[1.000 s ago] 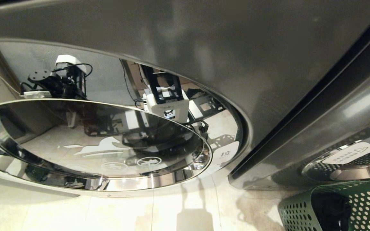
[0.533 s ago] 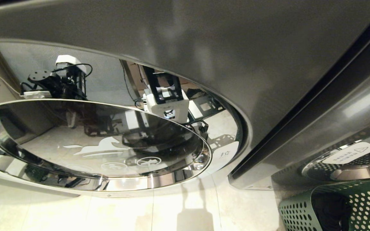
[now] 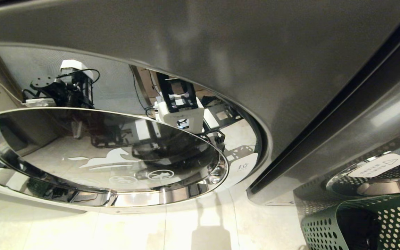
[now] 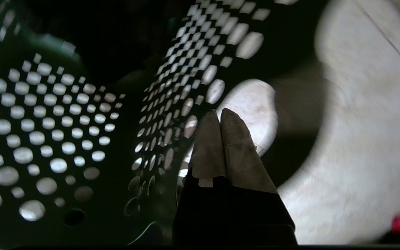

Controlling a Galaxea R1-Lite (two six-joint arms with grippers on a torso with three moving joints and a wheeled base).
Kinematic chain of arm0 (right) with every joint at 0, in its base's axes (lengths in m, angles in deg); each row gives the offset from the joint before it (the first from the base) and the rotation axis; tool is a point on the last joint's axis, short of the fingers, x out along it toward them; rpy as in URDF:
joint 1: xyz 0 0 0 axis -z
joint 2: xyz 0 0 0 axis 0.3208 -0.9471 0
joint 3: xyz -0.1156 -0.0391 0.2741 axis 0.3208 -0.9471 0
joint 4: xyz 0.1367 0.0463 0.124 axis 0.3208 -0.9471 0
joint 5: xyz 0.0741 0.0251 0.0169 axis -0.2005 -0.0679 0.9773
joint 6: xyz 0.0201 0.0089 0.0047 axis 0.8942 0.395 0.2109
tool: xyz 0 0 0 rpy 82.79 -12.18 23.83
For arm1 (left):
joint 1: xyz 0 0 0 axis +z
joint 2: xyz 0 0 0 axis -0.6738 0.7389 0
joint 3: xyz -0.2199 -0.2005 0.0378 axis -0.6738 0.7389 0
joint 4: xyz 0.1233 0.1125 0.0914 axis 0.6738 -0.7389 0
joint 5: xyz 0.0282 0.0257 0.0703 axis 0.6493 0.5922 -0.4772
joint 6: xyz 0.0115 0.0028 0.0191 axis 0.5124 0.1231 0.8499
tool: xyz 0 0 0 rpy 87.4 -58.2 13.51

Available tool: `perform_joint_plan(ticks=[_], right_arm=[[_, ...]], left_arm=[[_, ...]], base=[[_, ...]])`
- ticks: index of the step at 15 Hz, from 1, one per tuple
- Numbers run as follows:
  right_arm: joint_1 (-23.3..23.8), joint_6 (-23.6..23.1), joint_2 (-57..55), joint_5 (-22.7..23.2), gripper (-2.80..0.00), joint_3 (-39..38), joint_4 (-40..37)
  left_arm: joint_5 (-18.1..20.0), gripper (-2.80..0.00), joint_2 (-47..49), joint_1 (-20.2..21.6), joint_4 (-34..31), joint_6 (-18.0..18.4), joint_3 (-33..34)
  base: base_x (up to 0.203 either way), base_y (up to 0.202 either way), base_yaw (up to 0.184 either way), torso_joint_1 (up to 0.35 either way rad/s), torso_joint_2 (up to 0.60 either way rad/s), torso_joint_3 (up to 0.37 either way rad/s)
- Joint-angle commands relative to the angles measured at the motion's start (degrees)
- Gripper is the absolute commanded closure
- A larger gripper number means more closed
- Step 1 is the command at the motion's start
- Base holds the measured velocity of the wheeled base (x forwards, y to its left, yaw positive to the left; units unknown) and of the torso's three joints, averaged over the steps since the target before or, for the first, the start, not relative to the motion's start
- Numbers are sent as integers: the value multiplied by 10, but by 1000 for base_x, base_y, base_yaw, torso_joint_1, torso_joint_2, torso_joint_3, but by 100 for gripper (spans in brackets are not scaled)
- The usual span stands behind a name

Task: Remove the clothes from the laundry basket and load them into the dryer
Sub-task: Take the clothes out of the basket

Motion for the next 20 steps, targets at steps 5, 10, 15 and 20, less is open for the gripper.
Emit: perform_joint_plan(ticks=[5, 10, 15, 20], right_arm=[[1, -133, -73, 71, 0, 40, 20], [-31, -152, -84, 93, 0, 77, 59], [-71, -150, -116, 115, 0, 136, 63], [-97, -160, -188, 177, 0, 215, 63]], left_arm=[[0, 0, 0, 0, 0, 0, 0], [0, 0, 0, 0, 0, 0, 0], [0, 0, 0, 0, 0, 0, 0], [0, 0, 0, 0, 0, 0, 0]], base=[[0, 0, 0, 0, 0, 0], [0, 0, 0, 0, 0, 0], [0, 0, 0, 0, 0, 0], [0, 0, 0, 0, 0, 0]])
